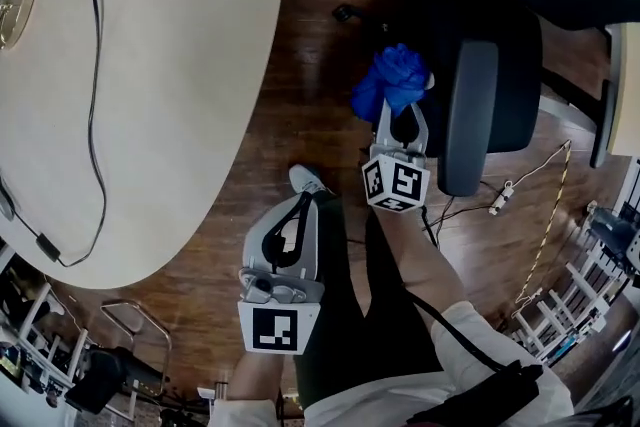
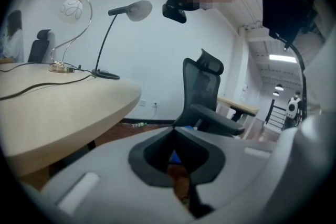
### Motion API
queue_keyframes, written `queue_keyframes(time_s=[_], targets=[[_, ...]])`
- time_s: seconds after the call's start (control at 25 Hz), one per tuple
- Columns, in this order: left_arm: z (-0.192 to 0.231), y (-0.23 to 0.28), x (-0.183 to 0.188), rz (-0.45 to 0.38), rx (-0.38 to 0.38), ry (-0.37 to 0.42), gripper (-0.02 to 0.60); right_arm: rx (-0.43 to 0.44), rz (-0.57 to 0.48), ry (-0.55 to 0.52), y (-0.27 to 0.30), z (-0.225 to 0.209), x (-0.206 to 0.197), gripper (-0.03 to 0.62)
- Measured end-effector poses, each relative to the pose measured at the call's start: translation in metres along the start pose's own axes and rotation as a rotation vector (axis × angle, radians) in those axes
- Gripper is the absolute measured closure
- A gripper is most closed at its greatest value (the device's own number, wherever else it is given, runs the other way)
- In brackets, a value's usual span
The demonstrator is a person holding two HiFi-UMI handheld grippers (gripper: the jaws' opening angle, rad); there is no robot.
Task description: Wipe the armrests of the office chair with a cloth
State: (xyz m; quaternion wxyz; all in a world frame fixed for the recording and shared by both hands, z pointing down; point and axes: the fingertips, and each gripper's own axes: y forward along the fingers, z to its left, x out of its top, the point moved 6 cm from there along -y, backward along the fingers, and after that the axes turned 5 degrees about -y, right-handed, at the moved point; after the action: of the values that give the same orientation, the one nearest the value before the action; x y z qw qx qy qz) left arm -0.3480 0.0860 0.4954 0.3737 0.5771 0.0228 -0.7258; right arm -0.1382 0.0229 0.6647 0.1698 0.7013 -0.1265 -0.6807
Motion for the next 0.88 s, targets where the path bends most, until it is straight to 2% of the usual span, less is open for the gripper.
queue_keyframes(time_s=[0.12, 0.2, 0.28, 0.36, 0.4, 0.48, 0.56, 0.64, 0.76, 0.88], targets=[[0.006, -0.003, -0.006, 0.003, 0.008, -0.002, 0.581, -0.009, 0.181, -0.041, 0.057, -0.009, -0.068, 0.505], [0.006, -0.006, -0.008, 0.001, 0.009, -0.001, 0.581, -0.006, 0.262, -0.084, 0.077, -0.016, -0.092, 0.507], [0.003, -0.008, -0.005, -0.012, 0.006, 0.016, 0.581, 0.014, 0.270, -0.102, 0.081, -0.022, -0.088, 0.507], [0.003, -0.011, 0.003, -0.031, 0.019, 0.039, 0.581, 0.094, 0.246, -0.095, 0.063, -0.014, -0.063, 0.507], [0.004, -0.013, 0.008, -0.039, 0.035, 0.038, 0.581, 0.171, 0.226, -0.091, 0.044, -0.002, -0.043, 0.507], [0.001, -0.024, 0.029, -0.061, 0.071, 0.015, 0.581, 0.380, 0.162, -0.090, -0.023, 0.028, 0.013, 0.507], [-0.016, -0.040, 0.065, -0.113, 0.085, 0.006, 0.581, 0.594, 0.060, -0.049, -0.104, 0.048, 0.090, 0.507], [-0.041, -0.056, 0.106, -0.174, 0.088, 0.021, 0.581, 0.735, -0.032, -0.006, -0.166, 0.050, 0.164, 0.507], [-0.077, -0.073, 0.161, -0.266, 0.099, 0.073, 0.581, 0.814, -0.193, -0.012, -0.204, 0.029, 0.256, 0.507], [-0.130, -0.100, 0.211, -0.342, 0.088, 0.122, 0.581, 0.770, -0.296, 0.007, -0.234, -0.018, 0.337, 0.507]])
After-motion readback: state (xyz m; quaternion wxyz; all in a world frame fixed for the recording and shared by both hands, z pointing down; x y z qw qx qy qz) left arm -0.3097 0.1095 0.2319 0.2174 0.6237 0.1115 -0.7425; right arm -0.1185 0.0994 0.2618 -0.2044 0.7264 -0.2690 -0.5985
